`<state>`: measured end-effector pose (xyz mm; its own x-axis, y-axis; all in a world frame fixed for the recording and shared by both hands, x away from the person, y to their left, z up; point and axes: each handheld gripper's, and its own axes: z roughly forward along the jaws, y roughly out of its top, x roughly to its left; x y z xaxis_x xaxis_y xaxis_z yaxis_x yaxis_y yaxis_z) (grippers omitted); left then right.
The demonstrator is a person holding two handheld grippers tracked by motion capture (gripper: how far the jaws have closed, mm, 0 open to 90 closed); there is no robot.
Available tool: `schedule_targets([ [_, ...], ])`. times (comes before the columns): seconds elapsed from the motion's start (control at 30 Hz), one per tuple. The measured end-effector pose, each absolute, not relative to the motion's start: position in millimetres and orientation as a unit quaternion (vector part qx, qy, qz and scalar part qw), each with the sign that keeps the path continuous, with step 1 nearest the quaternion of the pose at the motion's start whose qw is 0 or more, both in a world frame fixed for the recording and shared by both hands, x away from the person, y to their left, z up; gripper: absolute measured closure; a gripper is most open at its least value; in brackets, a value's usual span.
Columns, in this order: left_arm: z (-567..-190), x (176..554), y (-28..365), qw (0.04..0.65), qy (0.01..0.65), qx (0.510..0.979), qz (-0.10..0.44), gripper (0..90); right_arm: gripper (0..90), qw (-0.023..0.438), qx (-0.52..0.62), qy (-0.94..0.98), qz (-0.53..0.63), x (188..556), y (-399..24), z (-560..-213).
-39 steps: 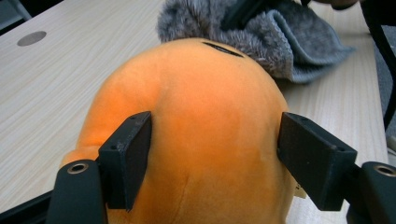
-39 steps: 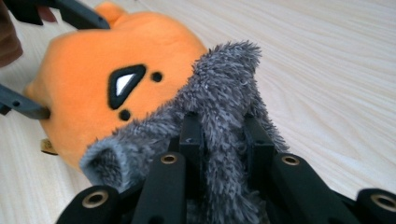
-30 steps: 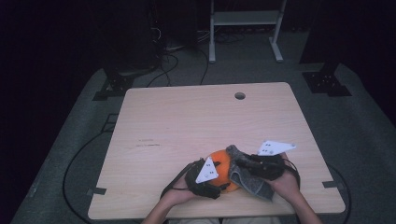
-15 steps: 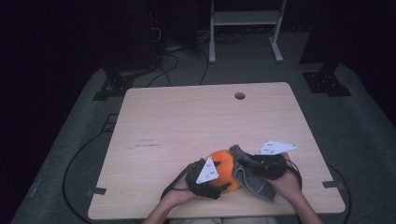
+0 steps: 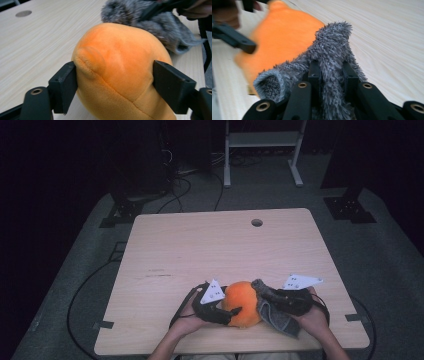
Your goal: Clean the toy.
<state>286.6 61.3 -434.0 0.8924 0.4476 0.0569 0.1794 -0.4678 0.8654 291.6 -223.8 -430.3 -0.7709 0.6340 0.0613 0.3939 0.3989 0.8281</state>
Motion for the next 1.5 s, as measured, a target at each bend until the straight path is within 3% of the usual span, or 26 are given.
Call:
schedule_targets([
  [0.17,-434,283,58,0.476,0.168,0.850,0.152,25.3,73.8,0.144,0.323,0.819,0.452,290,-228,-425],
  [0.33,-431,277,52,0.472,0.142,0.855,0.161,25.7,73.5,0.150,0.257,0.824,0.481,276,-196,-405],
  [0.43,-426,283,61,0.486,0.160,0.849,0.134,19.7,73.8,0.149,0.257,0.827,0.478,280,-194,-414],
  [0.63,-428,281,61,0.489,0.157,0.846,0.141,31.3,73.7,0.140,0.268,0.822,0.483,283,-205,-418],
  [0.83,-431,281,61,0.489,0.157,0.846,0.143,34.1,73.7,0.145,0.306,0.821,0.459,294,-223,-424],
  [0.97,-431,277,57,0.489,0.134,0.848,0.152,34.3,73.9,0.144,0.303,0.816,0.470,291,-227,-410],
  [1.03,-430,275,54,0.490,0.125,0.848,0.156,34.4,73.8,0.125,0.271,0.824,0.481,285,-217,-396],
  [1.23,-430,266,51,0.471,0.078,0.860,0.181,33.5,73.7,0.154,0.213,0.851,0.455,275,-179,-386],
  [1.5,-431,267,53,0.473,0.079,0.860,0.174,33.7,74.0,0.140,0.299,0.832,0.445,301,-221,-413],
])
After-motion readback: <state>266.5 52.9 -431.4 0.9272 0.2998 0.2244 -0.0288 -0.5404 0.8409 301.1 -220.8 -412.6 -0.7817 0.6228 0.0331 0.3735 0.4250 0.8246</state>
